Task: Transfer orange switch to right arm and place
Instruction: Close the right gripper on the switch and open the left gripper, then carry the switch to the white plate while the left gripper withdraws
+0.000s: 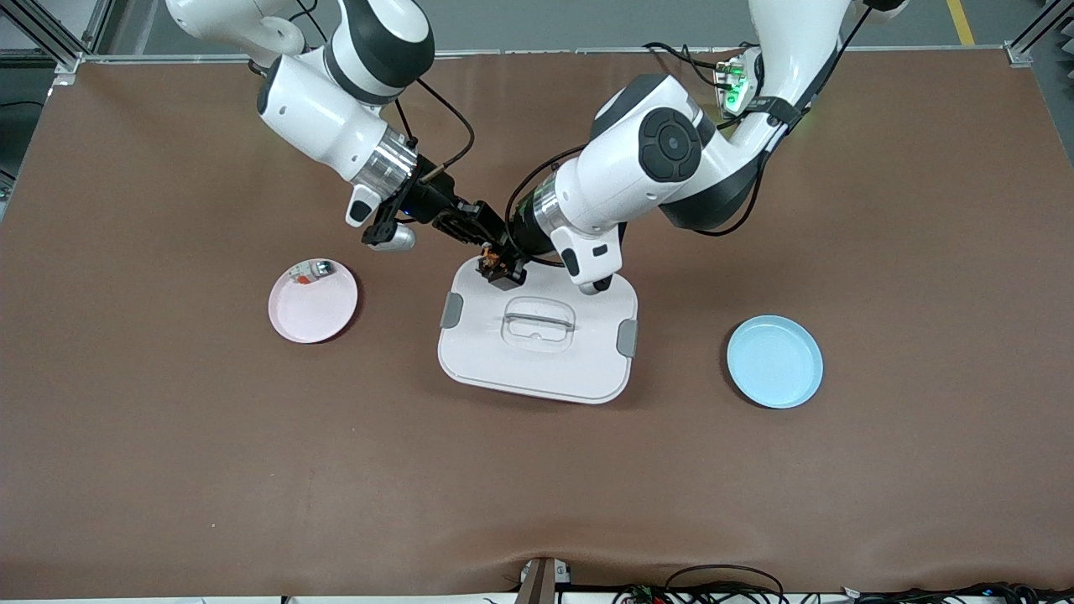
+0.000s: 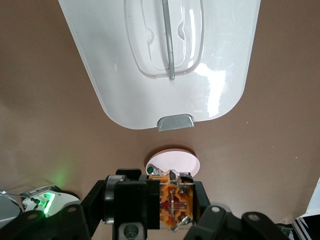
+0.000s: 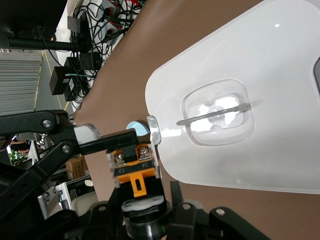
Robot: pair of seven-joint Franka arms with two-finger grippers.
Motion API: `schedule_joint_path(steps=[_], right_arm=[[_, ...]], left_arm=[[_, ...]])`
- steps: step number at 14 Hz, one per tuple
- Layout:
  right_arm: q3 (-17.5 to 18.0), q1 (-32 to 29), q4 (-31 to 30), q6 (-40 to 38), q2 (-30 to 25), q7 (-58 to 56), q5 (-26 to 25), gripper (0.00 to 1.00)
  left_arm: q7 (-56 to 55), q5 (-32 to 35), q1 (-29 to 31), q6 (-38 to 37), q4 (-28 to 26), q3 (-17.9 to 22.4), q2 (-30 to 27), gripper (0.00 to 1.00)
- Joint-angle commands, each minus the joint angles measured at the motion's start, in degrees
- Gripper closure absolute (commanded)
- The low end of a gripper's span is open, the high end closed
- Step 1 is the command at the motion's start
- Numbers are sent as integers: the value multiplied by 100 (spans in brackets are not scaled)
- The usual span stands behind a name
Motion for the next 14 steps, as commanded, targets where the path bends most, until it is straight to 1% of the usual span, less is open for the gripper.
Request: schedule_joint_path(steps=[1,5,7,9,11,12,13,14], right_arm=[[-61,97,210,40,130,303,95,100],[-61,97,210,40,173,294,86,100],[-69,88,210,31,174,224,17,100],[-69,18,210,-47,182,-91,-80,100],[-87,0,175,-65,209,-652,-185,100],[-104,-9,166,-135,217,-873,-334,100],[-122,-35,166,-249,217,-927,-570,100],[-122,-131,157,-363,217,-963,-912,100]], left_arm=[[-40,4,-38,14,141,27,36,0],[-40,4,-12,14,141,45,18,0],[-31,4,-21,-39,141,194,-51,0],[39,4,23,-56,141,291,-192,0],[135,12,32,-126,141,448,-306,0],[293,38,32,-161,141,545,-411,0],[468,204,32,-162,133,581,-508,0],[548,449,41,-188,132,572,-587,0]])
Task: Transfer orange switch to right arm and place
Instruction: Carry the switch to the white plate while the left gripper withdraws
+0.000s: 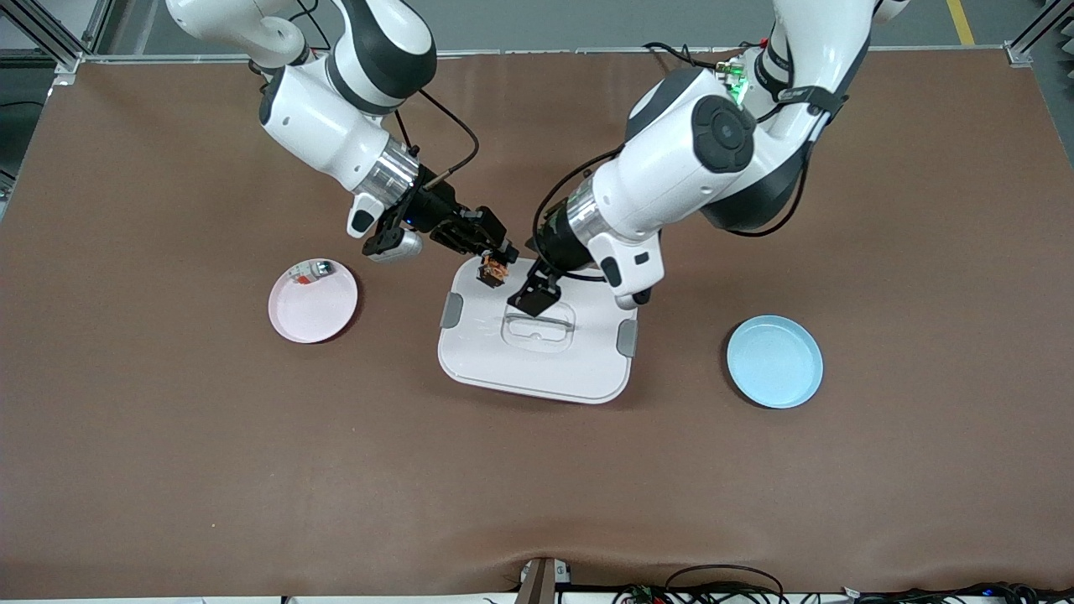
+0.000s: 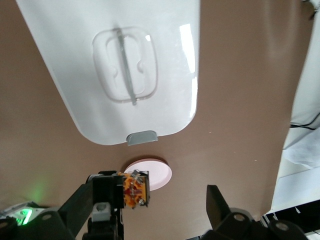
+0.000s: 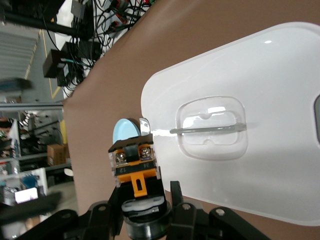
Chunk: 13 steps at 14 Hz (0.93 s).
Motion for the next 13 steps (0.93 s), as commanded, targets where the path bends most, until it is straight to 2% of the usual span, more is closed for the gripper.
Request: schedule_joint_path(steps=[1,4,6,8,9,11,13], right_arm=[[-15,-246,89,-495,32,-238,-910,100],[-15,-607,282,-1496,6,-308,-2333,100],[-15,-773,519,-2182,6,-353,-3379,100],[-15,-950,783,-2937,6,-894,-4260,100],[-15,-1037,853,-3272,6,-1411,-4376,100],[-23,-1161,846,-3468,-38,-2300,-4430,100],[-15,-1301,828,-3730,-73,-2733,-4806,100]], left_arm=[[239,617,-4,-219,-55,52,-308,0],[1062,1172,206,-674,-55,44,-431,0],[1818,1314,390,-983,-64,61,-536,0],[2373,1559,549,-1185,-64,70,-554,0],[2645,1795,558,-1282,-64,70,-563,0],[3286,2148,716,-1423,-64,96,-563,0],[3841,2272,804,-1476,-64,114,-563,0]])
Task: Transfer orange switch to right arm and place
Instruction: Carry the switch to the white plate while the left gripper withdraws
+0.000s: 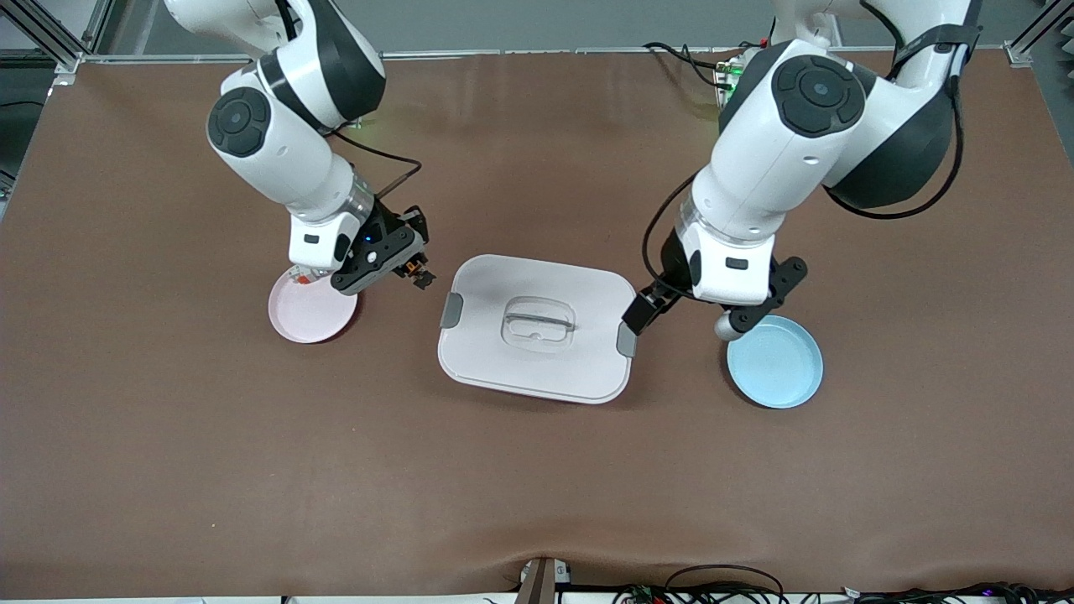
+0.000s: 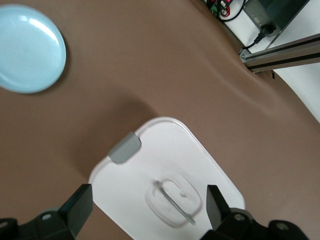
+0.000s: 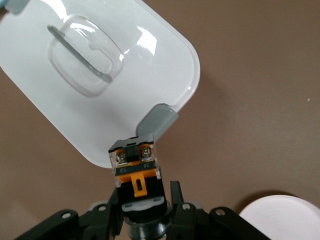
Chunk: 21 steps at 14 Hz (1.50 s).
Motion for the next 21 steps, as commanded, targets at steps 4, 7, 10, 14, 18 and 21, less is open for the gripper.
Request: schedule_joint_path(steps=[4,7,10,14,18,21], right_arm=[[66,-466,-176,-406,-171,-2137,-711,100],[74,-519,-334,-362,-188,-2793,-1183,100],[74,-650,-571,-65,-179,-3729,-1388,100],[92,-1222,-931,410,-223,-5067,-1326,100],[83,-1345,-1783,1367,-425,-5218,-1326,100],[74,-1477,-2126,1667,-426,-5394,-1326,100]], left_arm=[[1581,377,454,-602,-82,24,-274,0],[2232,377,875,-952,-117,7,-468,0],[2881,377,1288,-1278,-118,-2,-609,0],[4200,334,1701,-1657,-109,-2,-811,0],[4325,289,2044,-2016,-109,-19,-987,0],[4493,298,2098,-2315,-144,-28,-1180,0]])
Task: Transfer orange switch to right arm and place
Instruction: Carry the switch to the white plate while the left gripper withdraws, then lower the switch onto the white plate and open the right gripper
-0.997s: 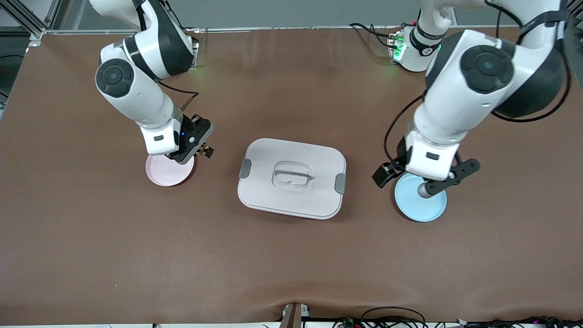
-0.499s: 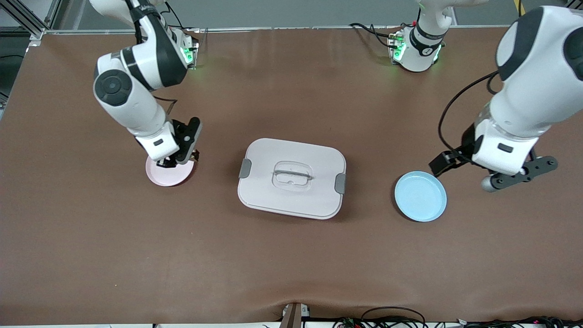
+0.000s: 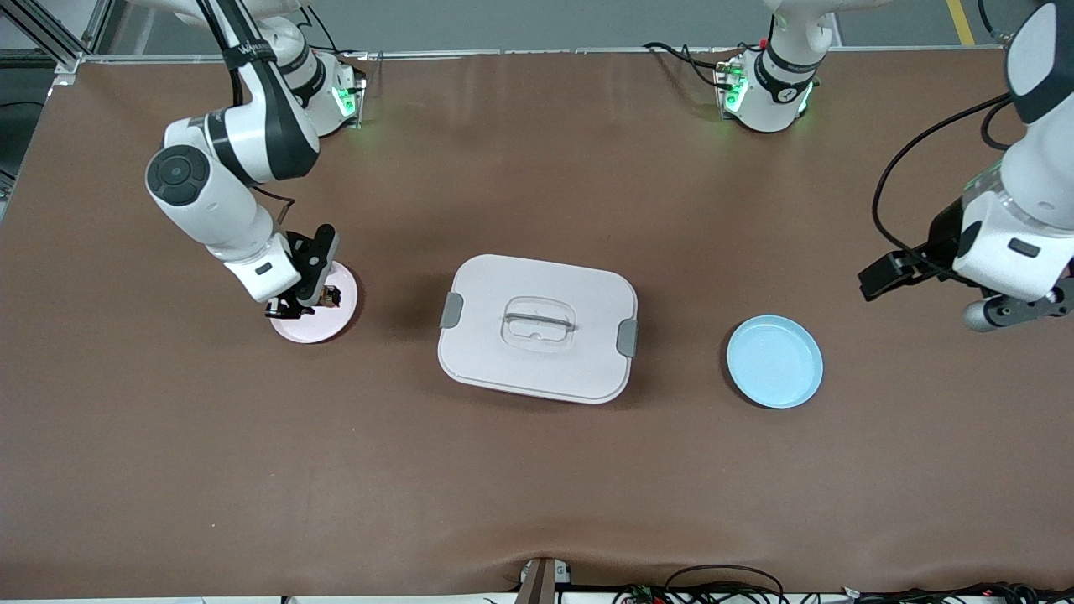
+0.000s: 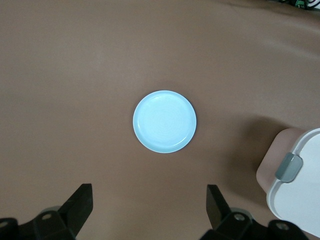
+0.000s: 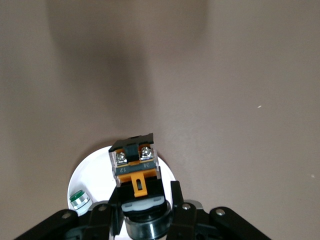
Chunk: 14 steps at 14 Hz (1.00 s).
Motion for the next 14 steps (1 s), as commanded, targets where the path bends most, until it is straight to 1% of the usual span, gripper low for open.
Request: schedule_joint_path(steps=[1,4,6,8,11,13,14], right_arm=[[87,-266,-428,196,-238,-314,-63,100],[87,-521,-709,563,-203,-622,-63,100],[87,-653,-903,871,-186,-676,-63,100],[87,-714,-921,1012,-89,-693,-63,100],[87,-811,-1035,1363,139,-702,-63,100],[95,-881,-1149,1636,288,-702,-63,100],[95,-934,-1193,1759,359,-702,-63,100]], left_arm=[[126,30,58,-265,-168,-59,-305,0],[266,21,67,-266,-291,-67,-437,0],[598,4,67,-266,-343,-41,-507,0],[863,-5,15,-231,-509,90,-665,0],[1259,-92,-476,85,-1142,783,-1139,0],[1513,-320,-793,112,-1249,1284,-1263,0],[1584,-365,-855,121,-1310,1373,-1324,0]])
